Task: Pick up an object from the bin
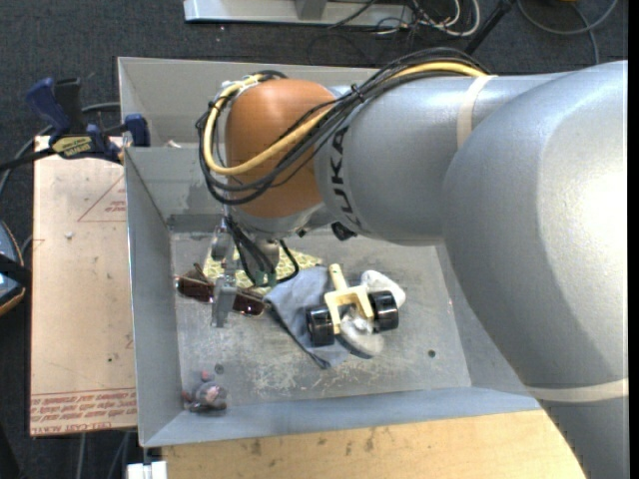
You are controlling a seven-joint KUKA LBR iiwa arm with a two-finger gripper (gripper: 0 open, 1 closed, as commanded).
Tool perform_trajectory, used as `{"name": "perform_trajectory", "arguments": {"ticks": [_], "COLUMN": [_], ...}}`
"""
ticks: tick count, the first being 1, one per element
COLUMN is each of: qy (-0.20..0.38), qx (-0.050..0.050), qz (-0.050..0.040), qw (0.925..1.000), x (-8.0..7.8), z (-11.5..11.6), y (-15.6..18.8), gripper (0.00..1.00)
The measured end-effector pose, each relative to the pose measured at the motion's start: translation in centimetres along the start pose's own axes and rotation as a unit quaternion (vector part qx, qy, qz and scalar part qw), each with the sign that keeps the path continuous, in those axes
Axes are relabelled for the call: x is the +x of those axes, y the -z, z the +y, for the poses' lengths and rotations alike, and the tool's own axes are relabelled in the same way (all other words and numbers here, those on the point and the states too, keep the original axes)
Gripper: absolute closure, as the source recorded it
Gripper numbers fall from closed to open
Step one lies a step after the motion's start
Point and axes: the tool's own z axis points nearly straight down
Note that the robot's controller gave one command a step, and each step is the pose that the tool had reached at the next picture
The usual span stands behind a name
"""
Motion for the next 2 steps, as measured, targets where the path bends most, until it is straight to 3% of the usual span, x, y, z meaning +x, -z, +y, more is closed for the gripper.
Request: {"name": "perform_trajectory", "arguments": {"ticks": [1, 2], "qy": [-0.070, -0.070], "qx": [-0.002, -0.002], "qz": [-0.0015, -0.0015], "qw": [0.9976, 0.9975], "x": [1.24, 1.24], "z": [1.34, 1.34], "y": [-7.05, -7.05], "gripper": [1.00, 1.00]}}
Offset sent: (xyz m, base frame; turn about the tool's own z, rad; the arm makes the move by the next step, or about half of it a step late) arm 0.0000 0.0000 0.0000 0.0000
